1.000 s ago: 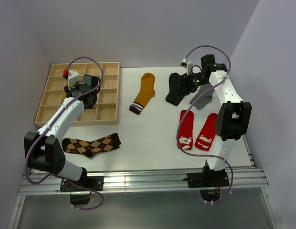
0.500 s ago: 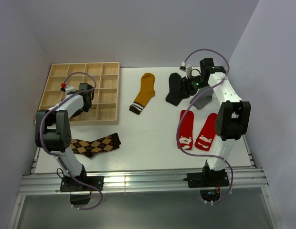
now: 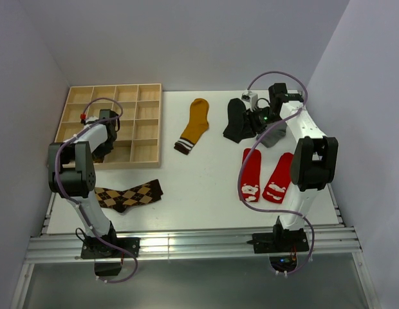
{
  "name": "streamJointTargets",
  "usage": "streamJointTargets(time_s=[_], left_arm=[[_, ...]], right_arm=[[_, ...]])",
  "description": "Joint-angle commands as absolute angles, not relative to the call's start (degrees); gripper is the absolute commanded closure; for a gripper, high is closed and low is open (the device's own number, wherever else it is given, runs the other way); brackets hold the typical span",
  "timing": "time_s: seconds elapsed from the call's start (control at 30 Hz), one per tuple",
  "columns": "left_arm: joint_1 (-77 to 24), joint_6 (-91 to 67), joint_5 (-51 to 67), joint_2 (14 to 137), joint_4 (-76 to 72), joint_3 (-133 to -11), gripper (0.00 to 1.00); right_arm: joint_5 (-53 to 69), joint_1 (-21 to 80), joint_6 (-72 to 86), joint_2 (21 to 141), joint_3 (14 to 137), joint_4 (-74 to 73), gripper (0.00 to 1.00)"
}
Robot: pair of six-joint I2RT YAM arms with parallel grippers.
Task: Roll the socks
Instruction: Place the sock in the storage box.
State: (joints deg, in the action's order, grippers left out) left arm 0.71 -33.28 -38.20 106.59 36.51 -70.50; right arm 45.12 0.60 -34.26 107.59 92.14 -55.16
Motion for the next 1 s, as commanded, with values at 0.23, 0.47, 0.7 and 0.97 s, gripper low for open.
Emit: streamJointTargets(time_s=[0.23,0.47,0.7,0.97], left_arm=[[4.74,-34.72,-17.15,111.62,35.34,-69.0,0.83],[5.98,-33.58,-13.89,107.32,35.07,-69.08,0.53],[5.98,-32.7,-13.36,102.92,38.93,-73.3,0.39],[5.89,-32.26,-15.29,98.0,41.31,-74.35,0.37]], right_arm=[[44.12,0.44,-35.77,104.06,91.41,-54.4,0.53],[43.95,0.44,-35.16,104.06,90.88,-54.05,0.53],[44.12,0.44,-33.84,103.62,91.49,-53.79,0.53],[43.07,0.62,-33.4,103.97,92.37,-53.88,0.53]])
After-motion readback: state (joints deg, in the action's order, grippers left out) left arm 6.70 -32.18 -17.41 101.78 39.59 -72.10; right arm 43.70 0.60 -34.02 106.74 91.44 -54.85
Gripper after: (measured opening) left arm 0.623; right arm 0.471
